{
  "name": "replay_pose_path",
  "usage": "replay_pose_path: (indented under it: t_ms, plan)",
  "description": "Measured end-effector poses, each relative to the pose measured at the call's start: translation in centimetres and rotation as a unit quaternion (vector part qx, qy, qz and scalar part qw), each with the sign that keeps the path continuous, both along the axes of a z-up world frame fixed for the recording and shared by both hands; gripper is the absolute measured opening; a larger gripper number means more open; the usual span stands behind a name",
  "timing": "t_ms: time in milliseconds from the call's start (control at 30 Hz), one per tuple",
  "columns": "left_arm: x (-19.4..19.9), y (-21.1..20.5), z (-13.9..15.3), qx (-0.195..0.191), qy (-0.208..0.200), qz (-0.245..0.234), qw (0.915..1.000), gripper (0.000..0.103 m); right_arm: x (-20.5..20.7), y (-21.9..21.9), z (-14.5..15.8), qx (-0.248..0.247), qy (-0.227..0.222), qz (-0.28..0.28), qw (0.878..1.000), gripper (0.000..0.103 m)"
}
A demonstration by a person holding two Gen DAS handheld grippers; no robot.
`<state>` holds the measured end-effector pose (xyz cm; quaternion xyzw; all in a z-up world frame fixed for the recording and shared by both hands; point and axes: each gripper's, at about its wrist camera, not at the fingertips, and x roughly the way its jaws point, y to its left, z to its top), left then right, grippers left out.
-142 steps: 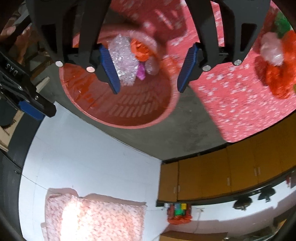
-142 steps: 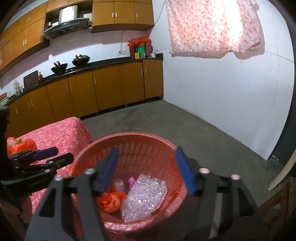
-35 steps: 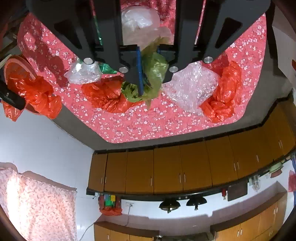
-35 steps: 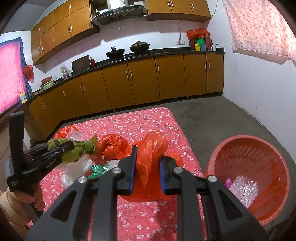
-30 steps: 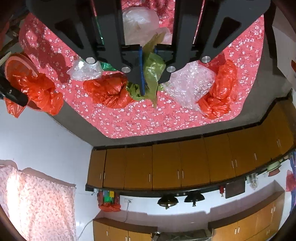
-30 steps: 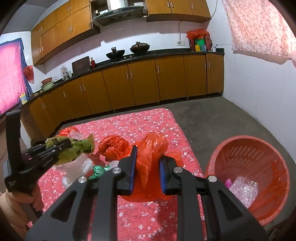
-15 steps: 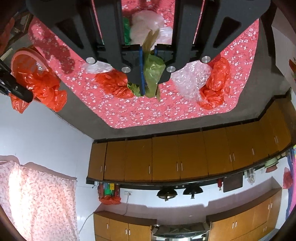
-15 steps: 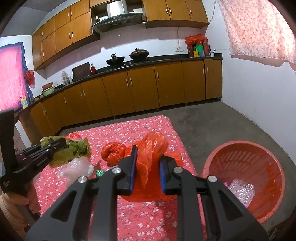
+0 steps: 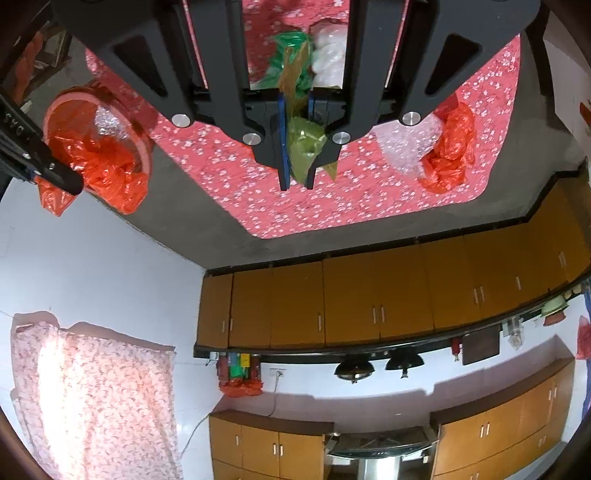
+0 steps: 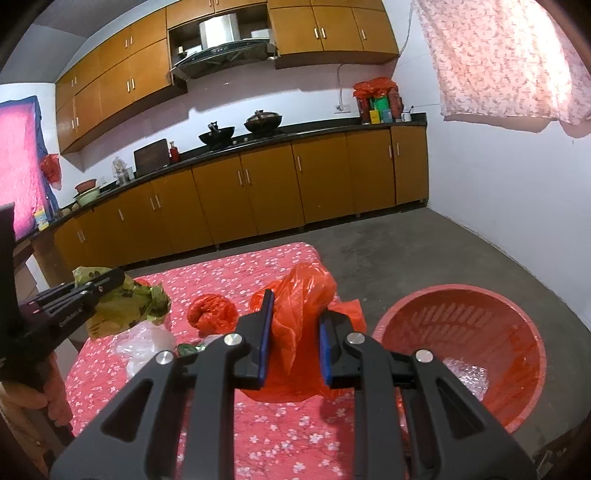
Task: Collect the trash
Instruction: 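Carry the orange bag and green bag over the orange basket with both grippers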
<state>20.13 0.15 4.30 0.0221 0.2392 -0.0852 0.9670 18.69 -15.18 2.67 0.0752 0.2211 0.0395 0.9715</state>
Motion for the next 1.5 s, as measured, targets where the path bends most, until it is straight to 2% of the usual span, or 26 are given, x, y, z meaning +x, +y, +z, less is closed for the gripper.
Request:
replay_pose_path:
  t_ms: [467,733,900,1500]
  plan:
    - [-0.8,-3.6,2.0,-0.018,-0.015,-0.056,0.9981,0.002,-1.2,-4.2,0.4,0.005,-0.004,-0.038,0.999,0.021]
    - [-0.4,-4.0,2.8,-0.040,-0.015,-0.070,0.9966,0.002,-1.3,-5.3,0.1,0.004,-0.002,-0.048,0.999,0.021]
    - [-0.5,-5.2,2.9,-0.041,-0.018,-0.083,0.9956,0.002,-1.3,-6.1,0.4,0.003,-0.005,-0.058,0.998,0.021]
    - [-0.7,-14.5,1.4,-0.048,-0.007,-0.176,0.9832,0.002,-2.3,-13.1,0.6,-0.011,0.000,-0.130,0.991,0.021]
